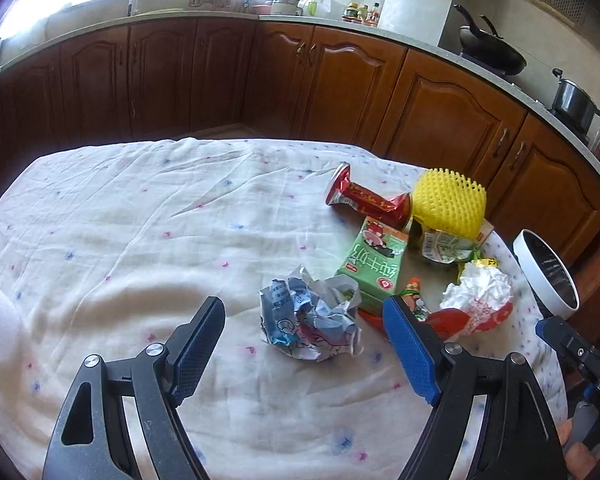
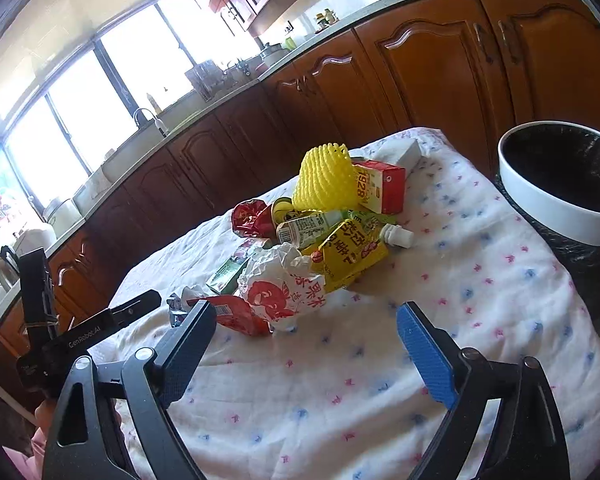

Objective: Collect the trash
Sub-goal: 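Grasp the crumpled blue foil wrapper with the left tool while the right tool grasps the white crumpled bag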

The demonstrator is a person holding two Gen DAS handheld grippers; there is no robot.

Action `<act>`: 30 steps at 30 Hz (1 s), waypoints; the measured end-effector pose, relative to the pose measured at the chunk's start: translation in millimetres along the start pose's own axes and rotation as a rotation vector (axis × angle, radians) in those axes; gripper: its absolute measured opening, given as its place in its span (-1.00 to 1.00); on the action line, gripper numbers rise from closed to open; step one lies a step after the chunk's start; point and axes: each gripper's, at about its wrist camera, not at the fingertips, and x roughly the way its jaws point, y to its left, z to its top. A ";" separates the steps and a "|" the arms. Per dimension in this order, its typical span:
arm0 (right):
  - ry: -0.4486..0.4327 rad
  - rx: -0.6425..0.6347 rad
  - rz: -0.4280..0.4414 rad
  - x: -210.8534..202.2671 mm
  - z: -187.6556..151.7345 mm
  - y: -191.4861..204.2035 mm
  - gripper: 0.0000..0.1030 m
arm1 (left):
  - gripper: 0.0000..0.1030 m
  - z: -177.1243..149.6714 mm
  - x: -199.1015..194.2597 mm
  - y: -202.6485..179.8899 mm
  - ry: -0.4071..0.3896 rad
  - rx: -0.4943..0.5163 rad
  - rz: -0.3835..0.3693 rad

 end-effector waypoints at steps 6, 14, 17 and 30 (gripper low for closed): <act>0.042 -0.019 -0.001 29.8 5.4 8.7 0.43 | 0.55 6.1 30.0 -0.6 0.060 0.003 -0.017; 0.078 -0.063 -0.011 45.1 0.0 14.7 -0.57 | -0.38 1.1 45.0 -6.0 0.096 0.046 -0.059; 0.063 -0.079 -0.003 34.2 -0.7 19.1 -0.61 | -0.77 -0.3 38.7 -6.5 0.087 0.045 -0.074; -0.037 -0.053 0.015 -34.2 2.4 8.5 -0.69 | -0.80 4.5 -29.2 -36.6 -0.051 0.129 -0.166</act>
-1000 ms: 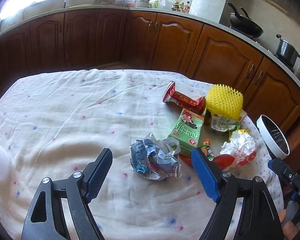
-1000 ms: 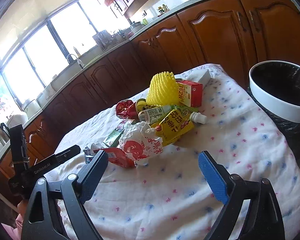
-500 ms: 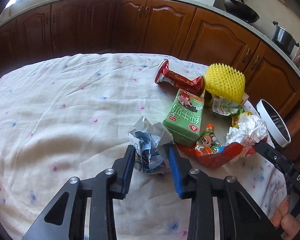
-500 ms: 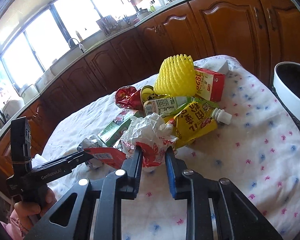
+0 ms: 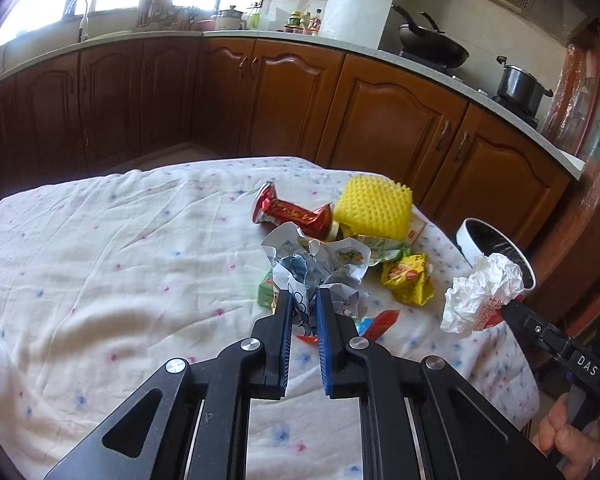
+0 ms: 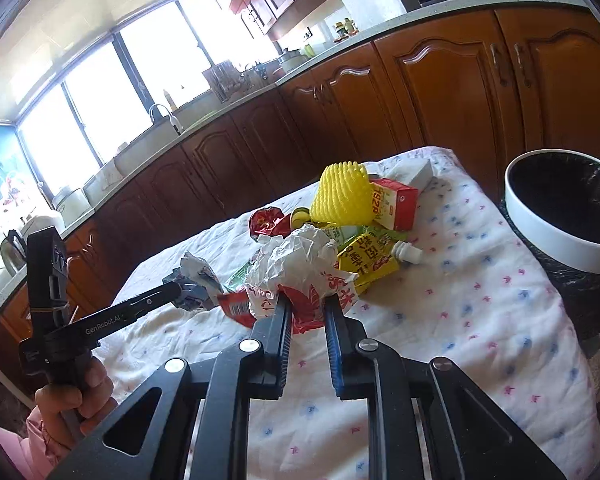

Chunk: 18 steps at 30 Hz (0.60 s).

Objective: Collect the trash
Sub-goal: 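Grasp the crumpled blue foil wrapper with the left tool while the right tool grasps the white crumpled bag, then carry both wrappers over the trash bin and open both tools to drop them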

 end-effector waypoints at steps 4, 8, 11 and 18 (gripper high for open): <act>-0.035 0.018 -0.021 -19.4 3.5 -9.7 -0.69 | -0.80 0.3 -10.2 -13.9 -0.012 0.026 -0.049; -0.062 0.042 -0.055 -34.0 6.1 -26.2 -0.69 | -0.80 1.4 -10.4 -29.4 -0.005 0.048 -0.100; -0.077 0.070 -0.077 -42.1 7.0 -41.7 -0.69 | -0.80 4.5 -4.3 -40.5 0.001 0.067 -0.136; -0.108 0.119 -0.127 -60.9 8.4 -74.8 -0.69 | -0.80 9.3 20.7 -73.2 0.026 0.125 -0.208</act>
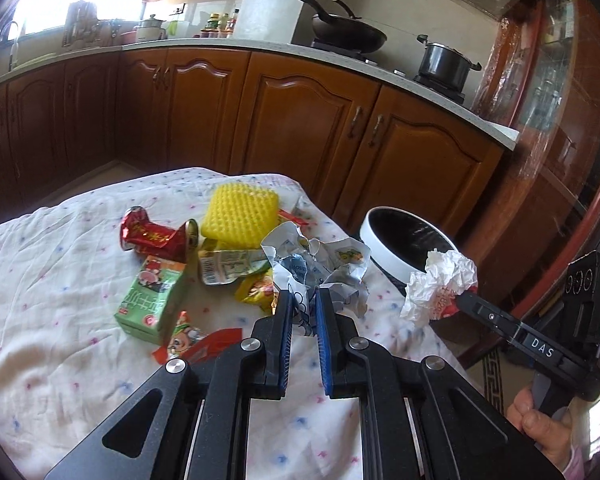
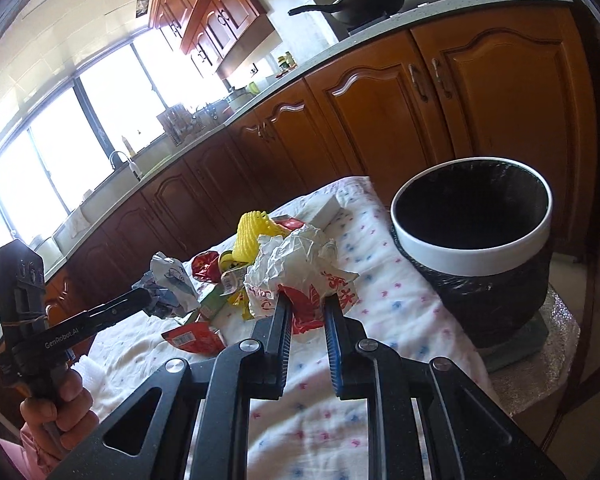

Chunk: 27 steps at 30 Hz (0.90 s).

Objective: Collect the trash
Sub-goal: 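Carry both wrappers over the trash bin and open both tools to drop them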

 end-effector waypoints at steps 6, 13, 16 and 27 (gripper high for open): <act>-0.023 0.028 -0.044 -9.8 7.2 -23.7 -0.69 | -0.81 8.6 29.9 -17.3 0.029 0.031 -0.049; -0.043 0.065 -0.087 -11.8 17.7 -51.4 -0.69 | -0.81 26.0 67.4 -42.2 0.051 0.067 -0.077; -0.053 0.072 -0.108 -11.4 26.0 -62.5 -0.69 | -0.81 36.9 86.3 -54.4 0.053 0.076 -0.088; -0.043 0.096 -0.194 3.9 68.9 -106.6 -0.69 | -0.81 80.0 174.4 -93.4 0.117 0.123 -0.130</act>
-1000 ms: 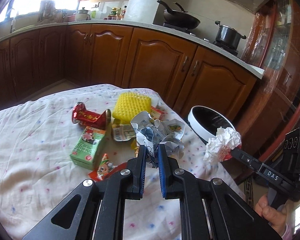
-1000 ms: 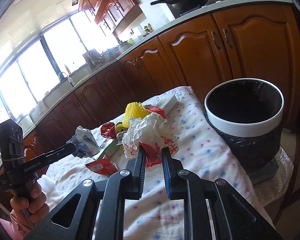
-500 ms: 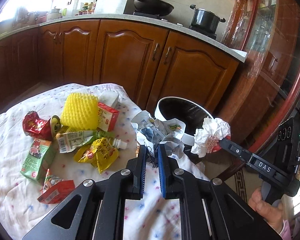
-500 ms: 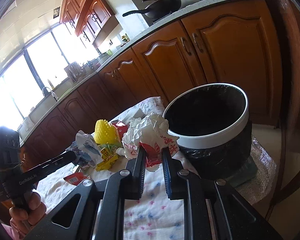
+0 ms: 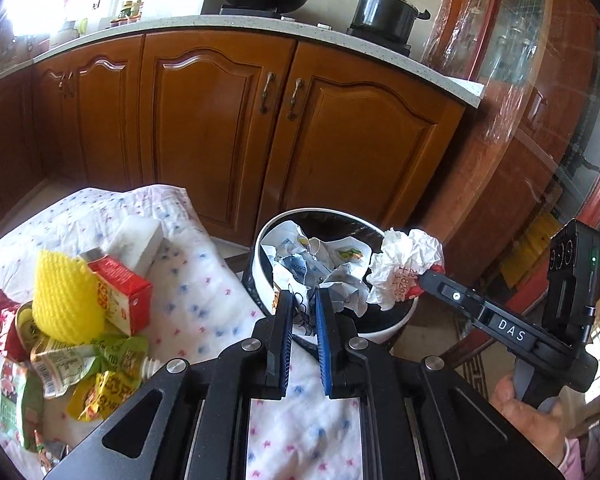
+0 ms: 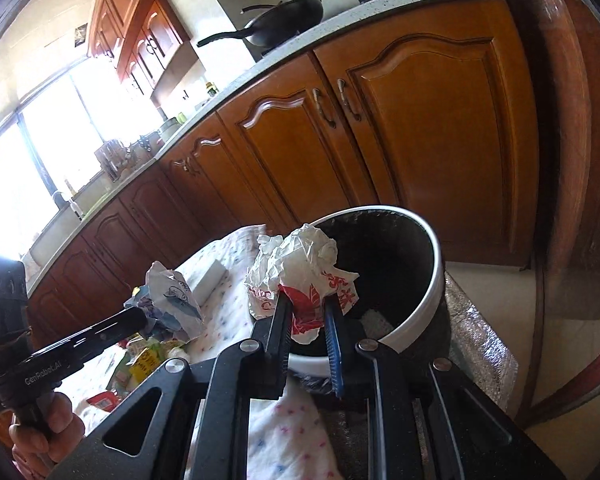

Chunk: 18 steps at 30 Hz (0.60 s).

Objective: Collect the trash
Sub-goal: 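Carry both wrappers over the trash bin and open both tools to drop them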

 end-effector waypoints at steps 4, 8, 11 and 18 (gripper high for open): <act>0.036 -0.005 -0.034 16.6 11.9 -7.8 -0.69 | -0.81 16.6 39.2 -5.6 0.053 0.009 -0.005; 0.067 -0.023 -0.058 31.0 20.3 -13.7 -0.69 | -0.81 28.2 73.1 -9.2 0.099 0.024 0.004; 0.093 -0.028 -0.075 42.0 23.8 -18.4 -0.69 | -0.80 33.3 94.4 -11.0 0.126 0.029 0.014; 0.140 -0.035 -0.097 58.5 22.9 -22.9 -0.57 | -0.23 32.0 119.9 -8.9 0.182 0.027 -0.009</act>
